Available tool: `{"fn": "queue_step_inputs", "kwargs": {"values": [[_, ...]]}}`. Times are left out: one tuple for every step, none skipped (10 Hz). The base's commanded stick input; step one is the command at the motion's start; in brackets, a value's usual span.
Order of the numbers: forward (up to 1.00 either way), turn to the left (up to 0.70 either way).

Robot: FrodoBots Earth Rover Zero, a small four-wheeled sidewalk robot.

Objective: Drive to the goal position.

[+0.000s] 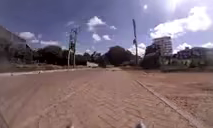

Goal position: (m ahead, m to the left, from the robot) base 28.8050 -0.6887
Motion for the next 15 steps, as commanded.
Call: {"fn": "queue_step_inputs", "kwargs": {"values": [[1.00, 0.00], [1.00, 0.00], [1.00, 0.00], [1.00, 0.00], [1.00, 0.00], [1.00, -0.22], [1.00, -0.07], [1.00, 0.00], [1.00, 0.00], [1.00, 0.00], [1.00, 0.00], [1.00, -0.28], [1.00, -0.33], [1.00, -0.33], [1.00, -0.33]]}}
